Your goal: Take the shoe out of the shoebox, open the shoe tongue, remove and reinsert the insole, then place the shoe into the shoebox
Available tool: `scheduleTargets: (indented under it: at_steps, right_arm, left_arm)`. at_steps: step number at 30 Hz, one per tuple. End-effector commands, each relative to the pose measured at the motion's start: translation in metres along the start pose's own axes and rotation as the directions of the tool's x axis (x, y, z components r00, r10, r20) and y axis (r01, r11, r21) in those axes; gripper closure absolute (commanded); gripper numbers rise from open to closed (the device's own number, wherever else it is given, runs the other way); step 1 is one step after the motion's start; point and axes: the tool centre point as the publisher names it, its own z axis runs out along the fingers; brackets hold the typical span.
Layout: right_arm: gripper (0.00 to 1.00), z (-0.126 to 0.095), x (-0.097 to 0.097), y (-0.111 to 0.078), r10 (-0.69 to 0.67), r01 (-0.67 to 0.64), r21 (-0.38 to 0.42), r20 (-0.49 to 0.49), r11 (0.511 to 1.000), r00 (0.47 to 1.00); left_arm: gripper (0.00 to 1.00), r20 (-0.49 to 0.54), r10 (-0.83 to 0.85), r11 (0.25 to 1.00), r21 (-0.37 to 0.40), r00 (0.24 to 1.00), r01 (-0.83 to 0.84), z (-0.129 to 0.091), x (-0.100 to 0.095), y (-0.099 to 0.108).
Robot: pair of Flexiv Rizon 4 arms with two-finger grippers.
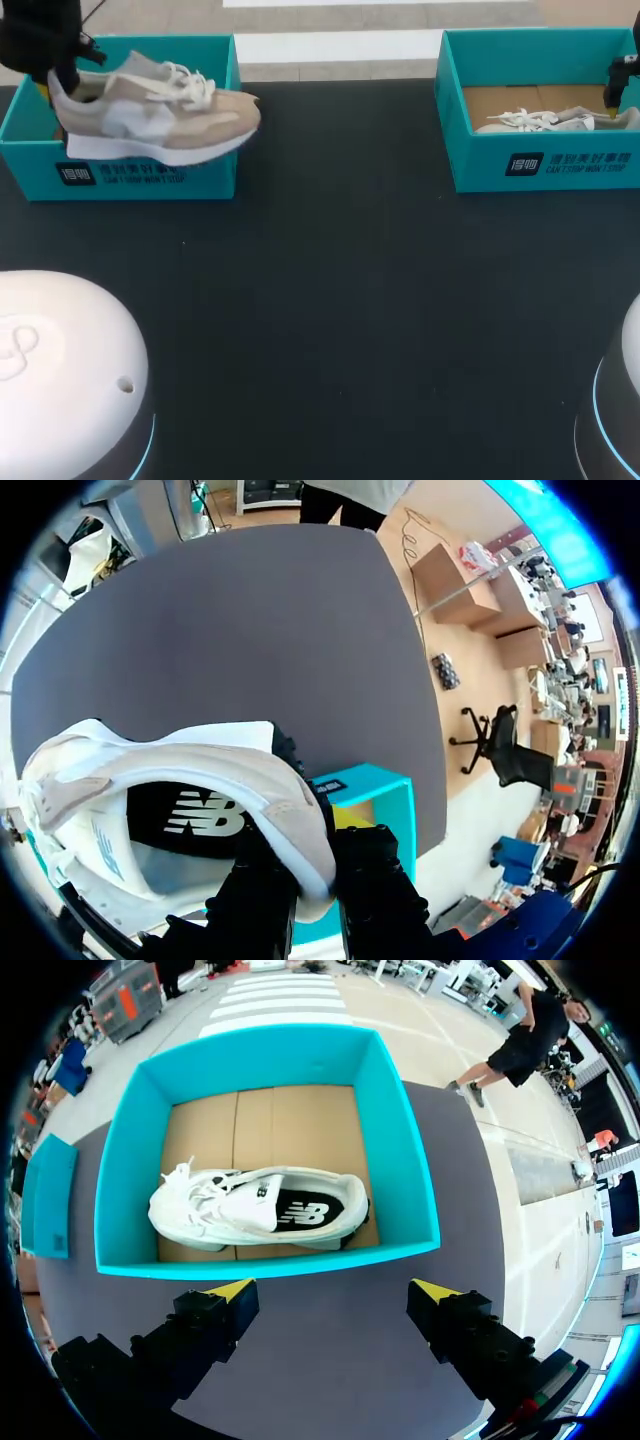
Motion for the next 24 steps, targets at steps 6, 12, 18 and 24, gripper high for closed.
scheduleTargets:
  at_steps: [6, 12, 18, 24]
  right_arm:
    - [0.00, 0.000, 0.000, 0.000, 0.001, -0.001, -0.001, 0.000, 1.000, 1.000]
    - [0.00, 0.000, 0.000, 0.000, 0.001, -0.001, -0.001, 0.000, 1.000, 1.000]
    - [0.00, 0.000, 0.000, 0.000, 0.001, -0.001, -0.001, 0.000, 1.000, 1.000]
    - [0.00, 0.000, 0.000, 0.000, 0.001, -0.001, -0.001, 0.000, 1.000, 1.000]
  left_arm:
    - [1.00, -0.061, 0.026, 0.982, -0.187, 0.998, -0.037, -0.014, -0.057, -0.070]
    - [1.00, -0.061, 0.075, 0.981, -0.175, 0.995, -0.085, -0.018, -0.095, -0.093]
    - [1.00, -0.070, 0.115, 0.978, -0.166, 0.991, -0.125, -0.020, -0.135, -0.110]
    - [1.00, -0.078, 0.105, 0.985, -0.127, 0.991, -0.114, -0.024, -0.169, -0.117]
